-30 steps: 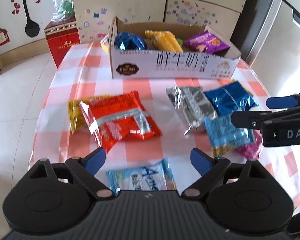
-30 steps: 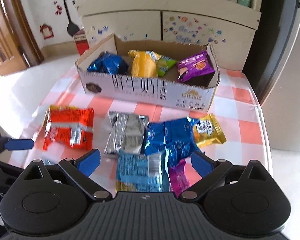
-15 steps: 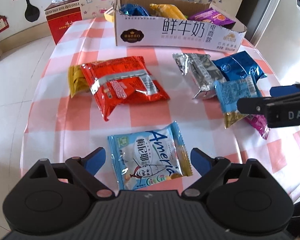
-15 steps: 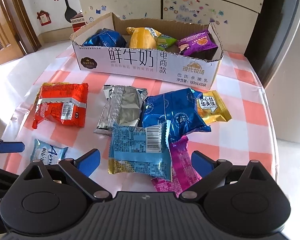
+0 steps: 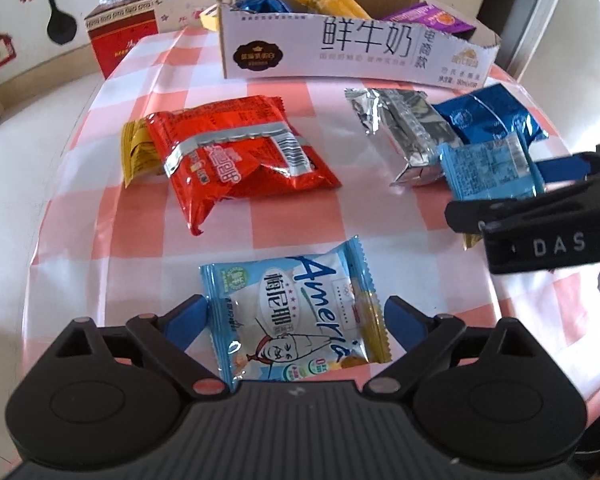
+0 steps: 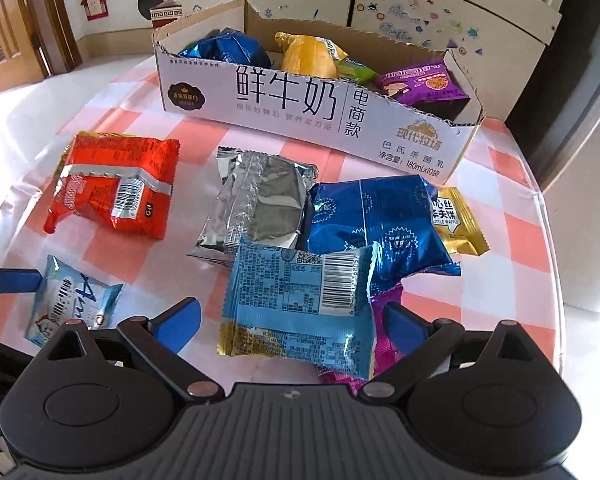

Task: Organize snacks
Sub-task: 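Grasp the light blue Amerla packet with the left tool while the right tool grasps the blue barcode packet, then lift both held packets and carry them over the cardboard box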

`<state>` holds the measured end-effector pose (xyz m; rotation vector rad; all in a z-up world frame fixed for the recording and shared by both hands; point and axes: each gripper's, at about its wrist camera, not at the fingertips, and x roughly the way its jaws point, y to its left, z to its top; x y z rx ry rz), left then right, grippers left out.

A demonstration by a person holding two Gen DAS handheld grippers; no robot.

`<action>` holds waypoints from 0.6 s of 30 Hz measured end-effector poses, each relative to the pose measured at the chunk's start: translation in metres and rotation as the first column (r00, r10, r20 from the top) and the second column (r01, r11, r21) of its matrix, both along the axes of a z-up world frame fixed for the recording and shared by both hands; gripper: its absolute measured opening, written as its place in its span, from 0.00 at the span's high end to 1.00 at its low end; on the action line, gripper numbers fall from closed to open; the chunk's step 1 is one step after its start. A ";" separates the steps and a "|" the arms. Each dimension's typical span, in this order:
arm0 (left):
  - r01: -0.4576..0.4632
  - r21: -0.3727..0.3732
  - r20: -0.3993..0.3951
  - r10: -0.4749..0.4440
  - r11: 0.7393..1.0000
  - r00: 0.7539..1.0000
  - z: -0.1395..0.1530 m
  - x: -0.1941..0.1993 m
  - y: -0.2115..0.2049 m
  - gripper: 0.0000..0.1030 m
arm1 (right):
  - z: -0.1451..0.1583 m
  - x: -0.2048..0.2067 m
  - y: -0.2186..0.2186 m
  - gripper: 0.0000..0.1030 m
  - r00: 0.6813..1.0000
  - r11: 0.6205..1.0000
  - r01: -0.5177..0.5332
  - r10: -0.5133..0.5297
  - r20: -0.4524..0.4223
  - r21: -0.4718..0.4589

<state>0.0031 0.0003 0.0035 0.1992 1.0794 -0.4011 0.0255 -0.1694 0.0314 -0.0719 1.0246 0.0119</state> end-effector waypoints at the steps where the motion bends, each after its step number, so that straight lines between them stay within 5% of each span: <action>1: 0.000 0.003 0.004 0.000 1.000 1.000 0.000 0.000 0.000 0.08 | 0.000 0.000 0.000 0.04 1.000 1.000 0.000 0.000 0.001 0.003; 9: 0.012 0.020 0.034 -0.012 1.000 0.999 0.002 -0.005 -0.001 0.21 | 0.002 -0.001 -0.007 0.33 1.000 0.999 0.004 -0.004 0.012 0.043; 18: -0.025 -0.057 0.020 0.026 0.998 0.999 0.011 0.000 0.010 0.40 | 0.008 -0.004 -0.004 0.40 0.999 0.996 -0.038 0.036 0.022 0.081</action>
